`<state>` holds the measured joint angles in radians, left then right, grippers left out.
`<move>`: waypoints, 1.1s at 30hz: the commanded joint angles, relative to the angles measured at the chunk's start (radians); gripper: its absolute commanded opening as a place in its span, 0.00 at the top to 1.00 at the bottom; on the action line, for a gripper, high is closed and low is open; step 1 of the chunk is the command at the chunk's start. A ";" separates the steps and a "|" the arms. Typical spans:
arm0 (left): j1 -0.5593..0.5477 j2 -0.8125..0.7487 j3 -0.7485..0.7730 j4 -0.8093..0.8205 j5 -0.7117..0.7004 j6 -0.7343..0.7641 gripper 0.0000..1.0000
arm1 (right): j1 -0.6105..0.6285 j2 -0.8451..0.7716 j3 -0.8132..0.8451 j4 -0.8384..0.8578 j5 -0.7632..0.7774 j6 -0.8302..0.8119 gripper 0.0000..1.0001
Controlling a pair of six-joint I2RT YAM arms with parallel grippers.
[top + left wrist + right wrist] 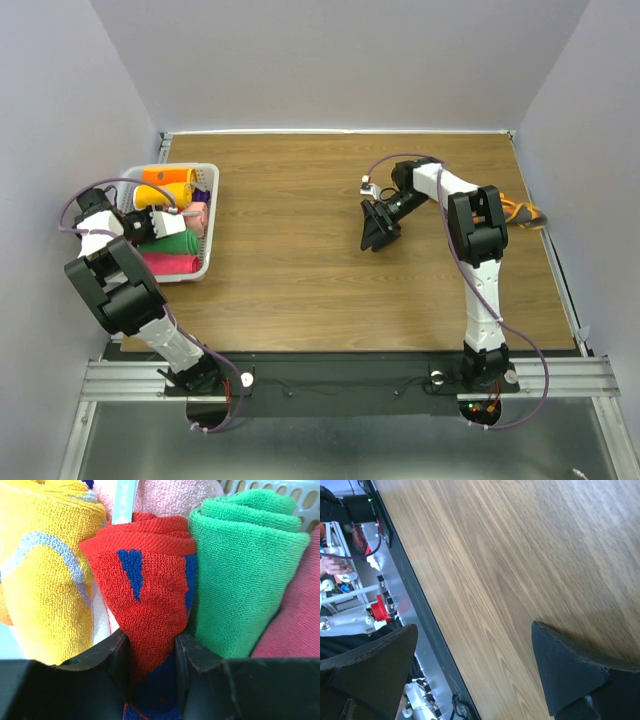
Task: Roll the towels
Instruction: Place the rolled towel into the container
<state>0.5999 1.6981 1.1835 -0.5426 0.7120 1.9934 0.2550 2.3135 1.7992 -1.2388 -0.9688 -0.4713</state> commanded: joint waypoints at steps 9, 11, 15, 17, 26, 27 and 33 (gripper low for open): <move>0.000 0.014 0.008 0.021 0.017 0.805 0.39 | -0.005 -0.005 0.012 0.001 0.035 -0.023 0.00; 0.000 0.006 0.028 -0.003 0.015 0.806 0.35 | -0.005 -0.006 0.012 0.001 0.032 -0.026 0.00; 0.000 -0.023 0.030 -0.052 0.000 0.805 0.05 | -0.005 -0.017 0.009 -0.001 0.027 -0.033 0.00; 0.000 -0.040 0.028 -0.082 -0.006 0.805 0.01 | -0.005 -0.023 -0.001 0.001 0.022 -0.039 0.00; 0.000 -0.109 0.030 -0.163 -0.036 0.803 0.01 | -0.005 -0.042 -0.017 -0.001 0.022 -0.067 0.00; 0.001 -0.115 0.031 -0.174 -0.043 0.803 0.01 | -0.005 -0.043 -0.017 0.001 0.021 -0.070 0.00; 0.011 -0.166 0.044 -0.243 -0.075 0.803 0.01 | -0.005 -0.049 -0.012 -0.005 0.013 -0.090 0.00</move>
<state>0.5983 1.5970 1.1957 -0.6922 0.6464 2.0037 0.2550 2.3116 1.7973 -1.2438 -0.9707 -0.5201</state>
